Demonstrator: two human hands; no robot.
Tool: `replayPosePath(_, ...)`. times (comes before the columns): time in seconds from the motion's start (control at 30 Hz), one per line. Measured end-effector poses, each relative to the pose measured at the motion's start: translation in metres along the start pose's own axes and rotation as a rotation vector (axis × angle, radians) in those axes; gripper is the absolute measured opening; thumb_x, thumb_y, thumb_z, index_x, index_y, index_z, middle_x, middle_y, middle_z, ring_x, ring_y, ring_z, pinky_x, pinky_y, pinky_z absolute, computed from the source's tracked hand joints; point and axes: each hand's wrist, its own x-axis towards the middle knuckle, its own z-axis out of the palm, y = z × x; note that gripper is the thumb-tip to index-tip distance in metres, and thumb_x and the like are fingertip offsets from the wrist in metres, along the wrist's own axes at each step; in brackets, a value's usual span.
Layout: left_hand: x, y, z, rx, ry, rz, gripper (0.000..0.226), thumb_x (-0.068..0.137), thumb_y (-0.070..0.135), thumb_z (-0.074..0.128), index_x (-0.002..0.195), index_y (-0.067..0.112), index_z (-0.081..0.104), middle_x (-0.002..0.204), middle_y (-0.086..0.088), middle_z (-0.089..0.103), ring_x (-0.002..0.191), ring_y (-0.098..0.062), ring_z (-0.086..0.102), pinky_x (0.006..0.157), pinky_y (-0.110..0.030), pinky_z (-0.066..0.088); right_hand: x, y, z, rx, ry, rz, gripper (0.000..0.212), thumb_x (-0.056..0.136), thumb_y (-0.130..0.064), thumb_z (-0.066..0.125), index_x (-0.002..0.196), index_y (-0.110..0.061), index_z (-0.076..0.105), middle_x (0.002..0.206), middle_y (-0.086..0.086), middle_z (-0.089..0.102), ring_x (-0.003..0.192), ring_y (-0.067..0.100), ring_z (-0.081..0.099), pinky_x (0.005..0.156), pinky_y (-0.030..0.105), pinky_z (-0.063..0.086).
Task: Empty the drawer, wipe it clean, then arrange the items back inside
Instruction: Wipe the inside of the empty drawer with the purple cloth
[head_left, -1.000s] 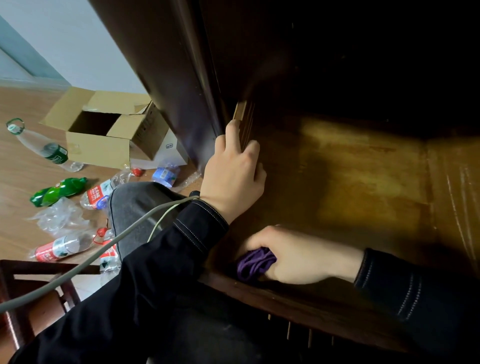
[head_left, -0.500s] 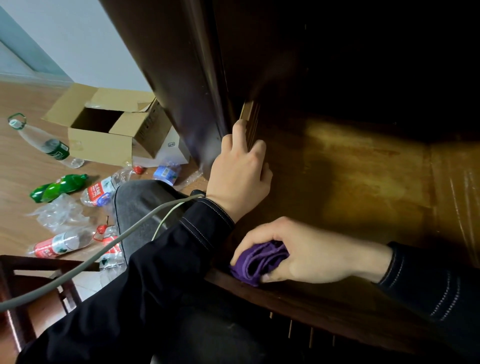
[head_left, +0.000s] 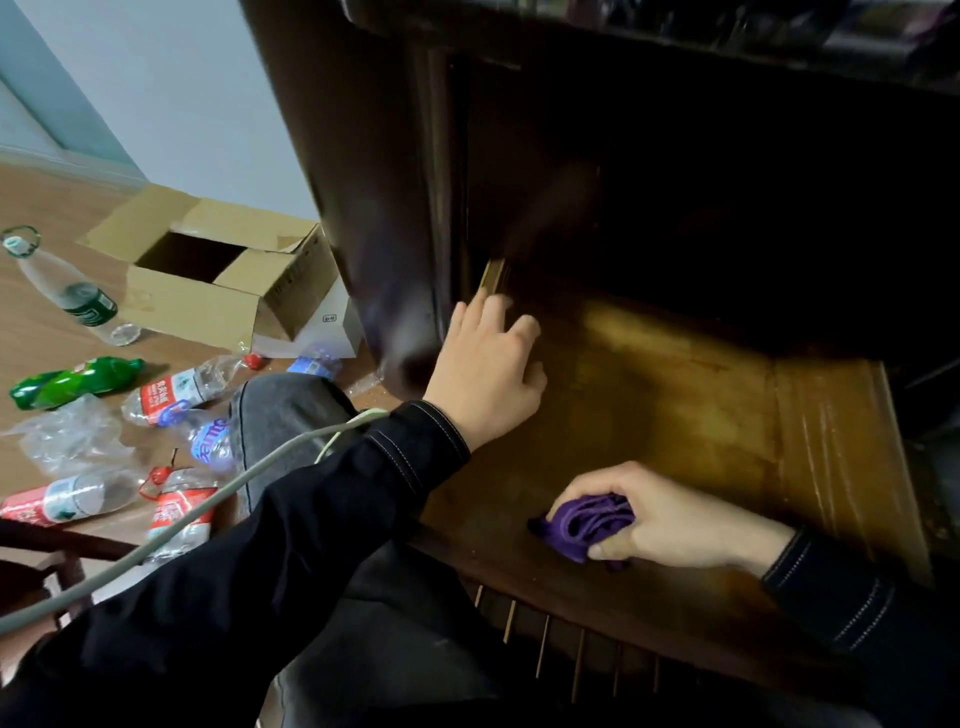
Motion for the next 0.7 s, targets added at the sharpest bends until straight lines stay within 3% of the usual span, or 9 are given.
replayPosePath(0.17,0.006,0.025,-0.020,-0.407,-0.123,-0.066,0.036,0.092,0.033,0.057,0.124,0.018,0.061,0.124,-0.006,0.054,0.114,-0.028,0.053,0.096,-0.040,0.047,-0.004,-0.005,0.003,-0.032,0.116,0.059,0.038,0.082,-0.009,0.079,0.110,-0.032,0.069,0.110,-0.008,0.071,0.103,0.005,0.066,0.096,0.032,0.055)
replayPosePath(0.37,0.021,0.050,-0.033,-0.543,-0.045,-0.145,0.021,0.091,0.026,0.057,0.108,0.016,0.067,0.103,-0.003,0.067,0.085,-0.022,0.062,0.070,-0.030,0.047,-0.017,-0.011,0.009,-0.086,0.185,0.070,0.038,0.079,-0.012,0.079,0.108,-0.034,0.069,0.103,-0.008,0.073,0.094,0.001,0.068,0.083,0.024,0.056)
replayPosePath(0.47,0.033,0.051,-0.042,-0.604,-0.022,-0.239,0.019,0.092,0.026,0.056,0.100,0.014,0.068,0.093,-0.007,0.071,0.080,-0.027,0.066,0.071,-0.034,0.054,-0.022,-0.011,0.013,-0.107,0.251,0.053,0.034,0.079,-0.007,0.077,0.106,-0.025,0.071,0.102,-0.002,0.074,0.095,0.011,0.069,0.083,0.032,0.054)
replayPosePath(0.57,0.045,0.046,-0.046,-0.563,-0.057,-0.284,0.020,0.093,0.027,0.055,0.095,0.011,0.067,0.086,-0.007,0.070,0.080,-0.028,0.066,0.075,-0.036,0.056,-0.024,-0.009,0.015,-0.088,0.282,0.046,0.035,0.080,-0.005,0.076,0.112,-0.018,0.071,0.107,0.003,0.073,0.100,0.017,0.068,0.087,0.035,0.054)
replayPosePath(0.7,0.057,0.036,-0.042,-0.351,-0.234,-0.157,0.016,0.092,0.021,0.055,0.085,0.010,0.063,0.079,-0.005,0.063,0.076,-0.026,0.063,0.068,-0.033,0.052,-0.024,-0.003,0.018,-0.035,0.301,0.051,0.037,0.082,-0.006,0.077,0.115,-0.022,0.069,0.109,-0.003,0.071,0.103,0.011,0.066,0.089,0.030,0.053)
